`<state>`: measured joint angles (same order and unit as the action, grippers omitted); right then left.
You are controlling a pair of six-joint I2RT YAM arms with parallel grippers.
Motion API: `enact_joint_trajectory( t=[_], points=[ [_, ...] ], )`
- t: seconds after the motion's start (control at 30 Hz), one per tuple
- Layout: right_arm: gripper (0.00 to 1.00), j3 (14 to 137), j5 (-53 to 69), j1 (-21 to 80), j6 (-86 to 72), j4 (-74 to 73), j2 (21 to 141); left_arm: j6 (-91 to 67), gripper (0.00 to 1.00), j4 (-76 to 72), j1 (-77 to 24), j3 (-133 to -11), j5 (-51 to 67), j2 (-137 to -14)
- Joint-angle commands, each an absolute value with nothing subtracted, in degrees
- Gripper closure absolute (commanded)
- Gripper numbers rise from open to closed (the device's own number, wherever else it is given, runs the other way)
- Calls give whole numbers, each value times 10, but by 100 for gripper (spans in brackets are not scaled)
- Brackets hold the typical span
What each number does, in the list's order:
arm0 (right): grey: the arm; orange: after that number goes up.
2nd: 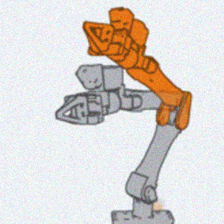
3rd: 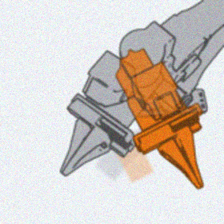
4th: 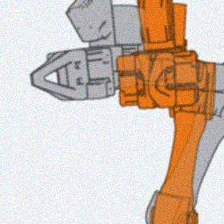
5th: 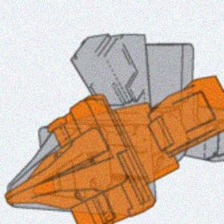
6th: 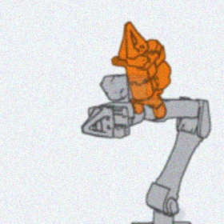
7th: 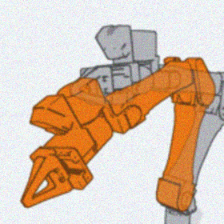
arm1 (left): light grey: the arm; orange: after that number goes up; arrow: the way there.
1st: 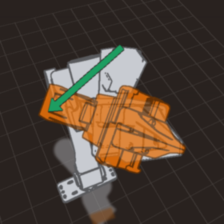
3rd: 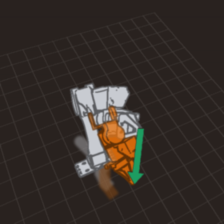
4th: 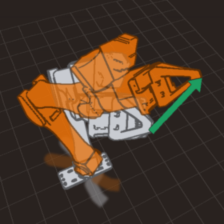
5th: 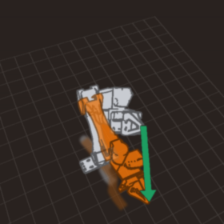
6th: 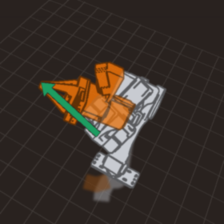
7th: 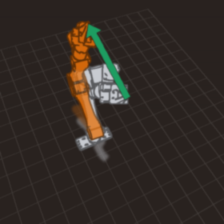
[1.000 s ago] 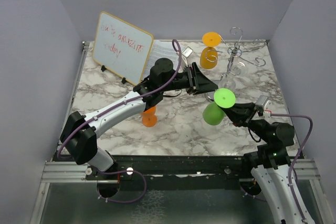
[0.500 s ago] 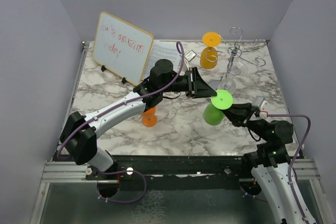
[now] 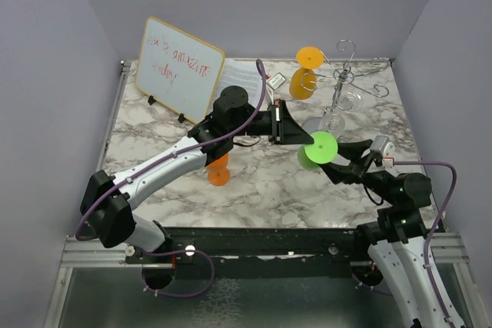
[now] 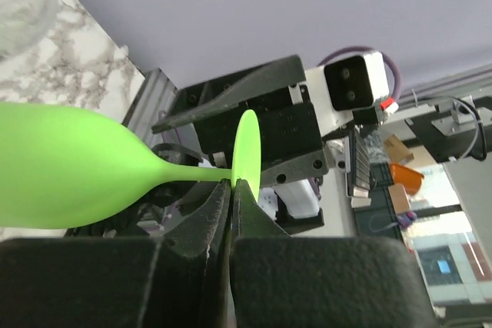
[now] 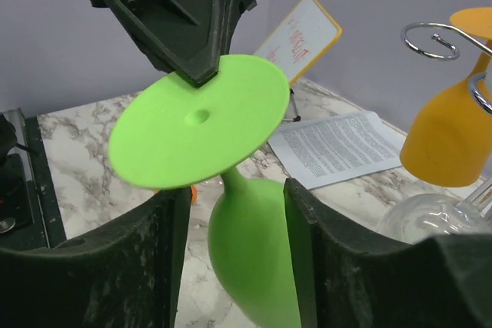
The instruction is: Place the wine glass upside down on the wine glass rack
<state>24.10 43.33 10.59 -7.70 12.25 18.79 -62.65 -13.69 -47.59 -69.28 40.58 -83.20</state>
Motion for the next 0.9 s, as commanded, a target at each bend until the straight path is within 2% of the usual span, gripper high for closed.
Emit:
enact_joint_trajectory(
  t=[0.0, 0.23, 0.4, 0.53, 0.87],
  points=[
    [42, 253, 425, 109, -100, 103, 162, -582, 100, -72, -462, -729, 317, -799],
    [39, 268, 392, 109, -135, 91, 126, -581, 100, 15, -453, -770, 173, -797],
    [39, 302, 340, 109, -199, 91, 120, -610, 100, -18, -452, -791, 180, -823],
    [39, 321, 346, 109, -243, 124, 128, -634, 100, -44, -453, -791, 172, -832],
    [39, 355, 312, 109, -287, 187, 133, -673, 100, 32, -457, -879, 110, -890]
  ],
)
